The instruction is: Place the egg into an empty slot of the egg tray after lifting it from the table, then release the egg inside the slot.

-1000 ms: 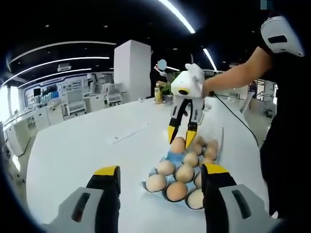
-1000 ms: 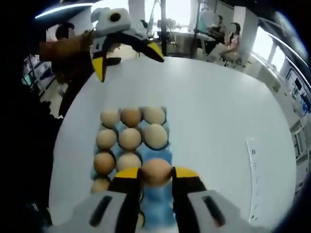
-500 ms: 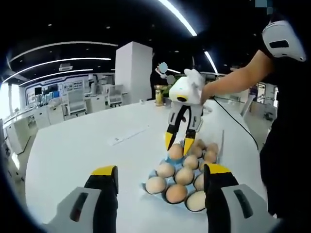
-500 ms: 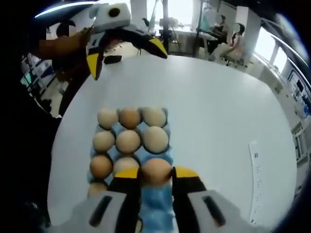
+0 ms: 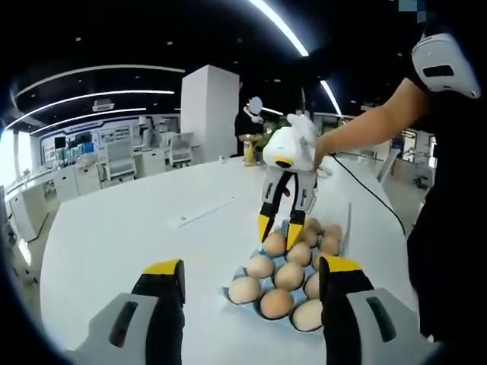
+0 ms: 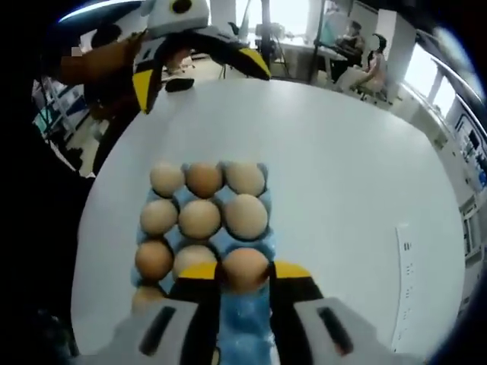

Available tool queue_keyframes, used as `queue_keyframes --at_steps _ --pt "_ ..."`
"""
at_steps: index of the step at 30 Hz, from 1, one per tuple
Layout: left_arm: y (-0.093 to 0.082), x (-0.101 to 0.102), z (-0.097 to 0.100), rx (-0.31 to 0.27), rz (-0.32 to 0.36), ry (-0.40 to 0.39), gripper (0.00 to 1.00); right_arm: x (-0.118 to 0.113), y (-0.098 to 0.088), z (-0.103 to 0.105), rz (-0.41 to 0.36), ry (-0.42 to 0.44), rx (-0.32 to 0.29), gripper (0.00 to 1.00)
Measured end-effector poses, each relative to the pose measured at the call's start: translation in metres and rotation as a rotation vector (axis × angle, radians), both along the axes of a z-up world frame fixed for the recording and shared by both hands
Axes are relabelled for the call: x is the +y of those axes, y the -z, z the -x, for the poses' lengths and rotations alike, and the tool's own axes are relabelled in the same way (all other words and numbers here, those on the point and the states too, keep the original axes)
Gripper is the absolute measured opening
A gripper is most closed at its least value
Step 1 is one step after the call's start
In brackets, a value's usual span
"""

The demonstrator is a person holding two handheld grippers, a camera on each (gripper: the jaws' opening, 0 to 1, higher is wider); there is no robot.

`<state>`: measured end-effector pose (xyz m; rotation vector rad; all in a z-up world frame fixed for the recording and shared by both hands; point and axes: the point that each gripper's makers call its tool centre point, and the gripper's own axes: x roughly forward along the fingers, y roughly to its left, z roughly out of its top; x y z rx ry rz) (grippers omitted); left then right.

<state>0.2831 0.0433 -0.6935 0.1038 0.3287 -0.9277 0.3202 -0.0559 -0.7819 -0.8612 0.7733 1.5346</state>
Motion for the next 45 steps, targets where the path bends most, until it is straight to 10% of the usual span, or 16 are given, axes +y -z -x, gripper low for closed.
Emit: queue_keyframes --at_steps 45 --pt "-0.0074 -0.0034 0.0003 -0.028 0.003 0.028 0.65 0.0025 0.0104 0.0006 0.019 -0.081 -0.027 0.26"
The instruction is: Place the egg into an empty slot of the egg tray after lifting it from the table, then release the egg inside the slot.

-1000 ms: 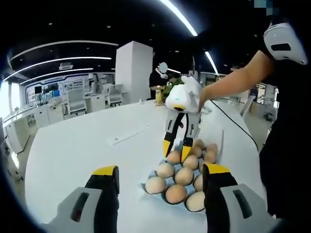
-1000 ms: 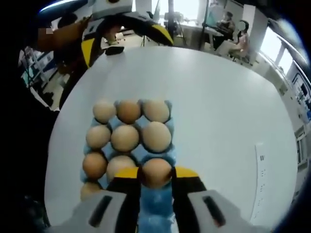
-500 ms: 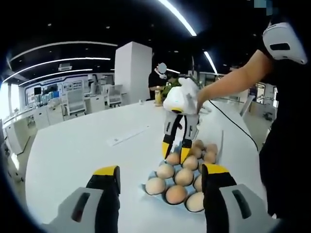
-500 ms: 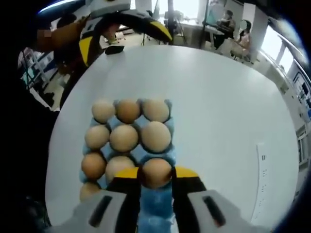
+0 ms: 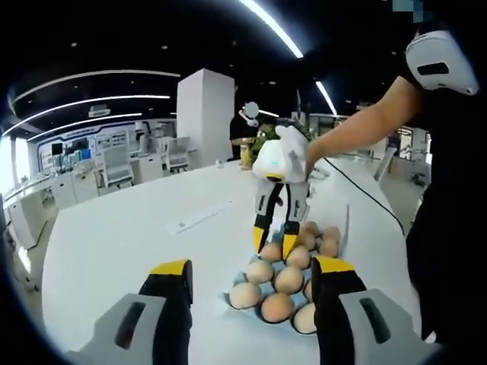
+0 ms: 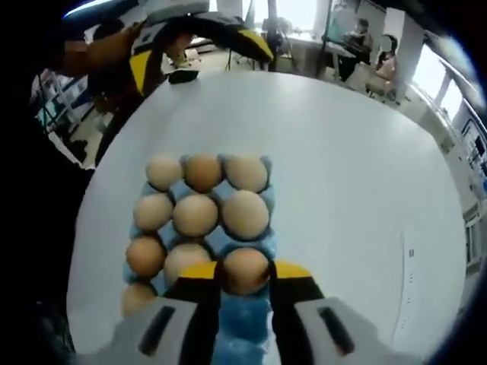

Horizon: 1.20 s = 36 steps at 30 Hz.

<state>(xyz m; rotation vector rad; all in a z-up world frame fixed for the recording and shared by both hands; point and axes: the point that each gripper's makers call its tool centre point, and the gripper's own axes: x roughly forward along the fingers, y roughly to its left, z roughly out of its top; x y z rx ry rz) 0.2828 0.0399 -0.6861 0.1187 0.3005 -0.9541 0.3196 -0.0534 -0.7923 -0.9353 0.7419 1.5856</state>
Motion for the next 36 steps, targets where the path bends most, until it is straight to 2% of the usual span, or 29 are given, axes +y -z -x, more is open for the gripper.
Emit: queue_keyframes --at_steps 6,12,18,26,36 --pt "0.003 0.000 0.000 0.014 -0.009 -0.001 0.65 -0.003 0.000 -0.002 -0.010 0.009 0.008 0.27" --pt "-0.001 0.000 0.000 0.000 -0.001 -0.003 0.65 -0.006 -0.008 -0.005 -0.053 0.063 0.036 0.30" --pt "-0.002 -0.002 0.000 -0.002 0.001 0.002 0.64 -0.017 -0.016 -0.008 -0.085 0.101 0.028 0.29" --pt "-0.002 -0.006 -0.001 -0.002 0.001 0.010 0.63 -0.040 -0.018 -0.014 -0.100 0.165 0.026 0.29" --pt "-0.003 -0.008 0.001 -0.006 0.005 0.012 0.63 -0.087 -0.015 -0.019 -0.082 0.264 0.024 0.28"
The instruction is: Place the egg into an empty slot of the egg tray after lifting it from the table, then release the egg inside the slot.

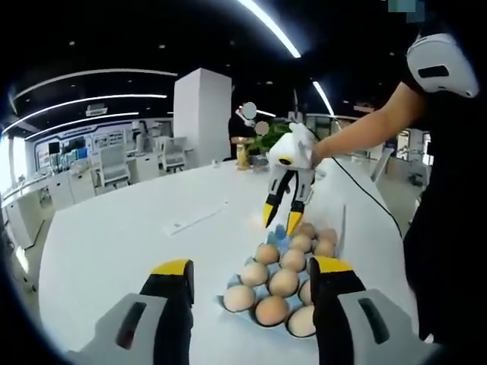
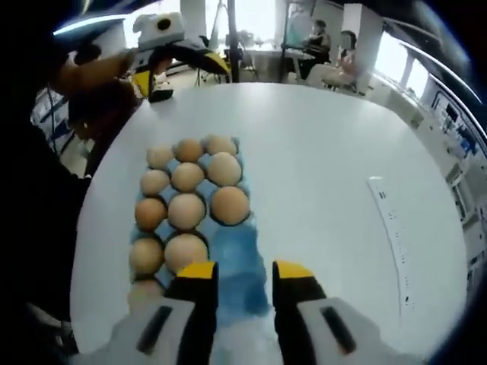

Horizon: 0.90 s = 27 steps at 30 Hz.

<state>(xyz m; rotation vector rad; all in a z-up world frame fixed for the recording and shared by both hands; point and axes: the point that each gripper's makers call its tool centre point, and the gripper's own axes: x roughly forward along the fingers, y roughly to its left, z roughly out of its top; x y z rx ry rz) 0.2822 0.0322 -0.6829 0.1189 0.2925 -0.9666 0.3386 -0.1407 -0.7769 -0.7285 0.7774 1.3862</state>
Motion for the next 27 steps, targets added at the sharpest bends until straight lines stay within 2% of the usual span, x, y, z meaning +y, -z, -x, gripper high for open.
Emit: queue_keyframes --at_steps 6,18,27 --pt "0.001 0.000 -0.001 0.001 -0.002 -0.005 0.62 -0.029 0.007 0.003 0.036 0.036 0.002 0.28" --pt "0.000 -0.001 0.000 0.001 0.000 -0.001 0.61 -0.076 0.006 -0.001 0.074 0.106 -0.004 0.28" --pt "0.001 -0.002 -0.001 0.002 0.001 0.000 0.60 -0.122 0.009 -0.005 0.132 0.175 -0.013 0.28"
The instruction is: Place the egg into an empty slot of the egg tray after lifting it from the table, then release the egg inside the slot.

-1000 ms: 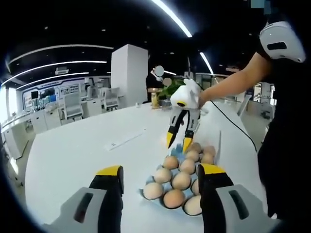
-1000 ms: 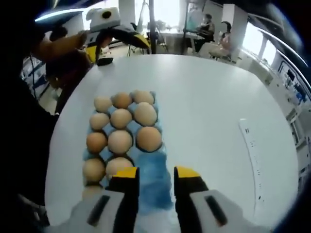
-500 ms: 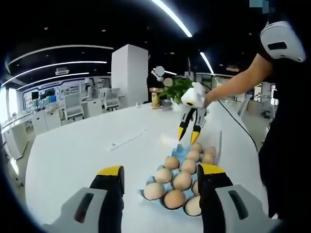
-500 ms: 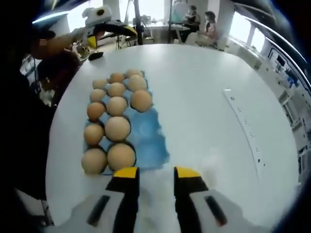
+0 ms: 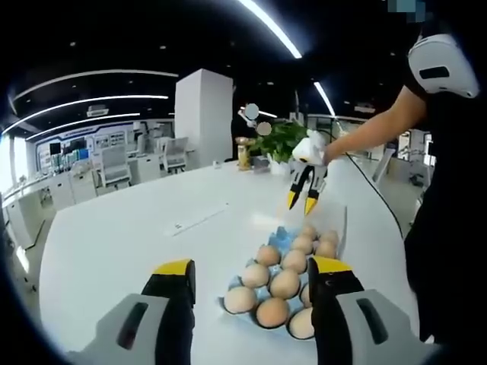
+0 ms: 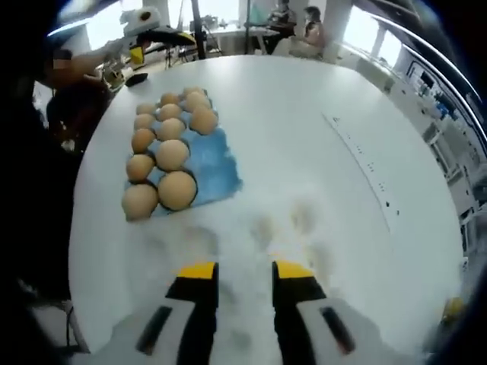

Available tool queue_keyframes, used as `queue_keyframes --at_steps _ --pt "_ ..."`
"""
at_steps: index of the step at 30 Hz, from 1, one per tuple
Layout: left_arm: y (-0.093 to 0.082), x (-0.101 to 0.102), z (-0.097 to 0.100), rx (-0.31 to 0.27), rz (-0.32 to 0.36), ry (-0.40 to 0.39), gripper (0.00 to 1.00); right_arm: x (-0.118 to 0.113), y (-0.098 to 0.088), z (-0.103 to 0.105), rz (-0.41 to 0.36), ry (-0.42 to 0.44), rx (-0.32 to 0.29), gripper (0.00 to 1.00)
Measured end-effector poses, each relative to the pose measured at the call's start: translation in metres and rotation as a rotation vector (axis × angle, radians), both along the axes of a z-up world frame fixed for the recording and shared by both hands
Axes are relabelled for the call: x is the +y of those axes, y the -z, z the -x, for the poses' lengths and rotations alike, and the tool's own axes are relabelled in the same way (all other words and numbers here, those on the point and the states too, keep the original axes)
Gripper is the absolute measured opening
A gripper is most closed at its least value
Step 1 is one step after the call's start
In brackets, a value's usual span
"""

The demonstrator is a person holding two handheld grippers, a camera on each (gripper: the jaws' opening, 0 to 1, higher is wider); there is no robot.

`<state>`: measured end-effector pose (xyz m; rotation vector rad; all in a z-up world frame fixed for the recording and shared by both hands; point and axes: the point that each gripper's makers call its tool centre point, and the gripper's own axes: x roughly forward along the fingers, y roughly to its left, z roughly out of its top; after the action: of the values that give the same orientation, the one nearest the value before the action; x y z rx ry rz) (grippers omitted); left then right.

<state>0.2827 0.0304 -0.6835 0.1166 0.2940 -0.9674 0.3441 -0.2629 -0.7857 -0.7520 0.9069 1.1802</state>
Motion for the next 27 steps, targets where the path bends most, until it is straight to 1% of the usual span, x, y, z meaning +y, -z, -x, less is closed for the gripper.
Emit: queue_keyframes --at_steps 3,7,12,15,19,27 --pt "-0.001 0.000 -0.001 -0.004 0.001 -0.002 0.61 -0.015 0.000 -0.002 0.008 0.030 -0.001 0.28" --pt "-0.001 0.000 -0.002 -0.006 -0.001 -0.003 0.61 -0.030 0.001 -0.001 0.035 0.041 -0.004 0.28" --pt "0.000 -0.002 0.000 0.002 -0.004 0.005 0.60 -0.044 0.000 -0.004 0.052 0.072 -0.007 0.28" --pt "-0.002 -0.002 -0.001 -0.007 0.001 0.005 0.60 -0.054 -0.001 -0.006 0.067 0.081 -0.010 0.28" --pt "-0.002 -0.001 -0.002 -0.005 -0.005 0.000 0.60 -0.070 -0.002 -0.010 0.081 0.114 -0.013 0.28" --pt "0.000 -0.004 0.000 0.000 -0.003 0.006 0.59 -0.091 -0.004 -0.010 0.114 0.156 -0.021 0.28"
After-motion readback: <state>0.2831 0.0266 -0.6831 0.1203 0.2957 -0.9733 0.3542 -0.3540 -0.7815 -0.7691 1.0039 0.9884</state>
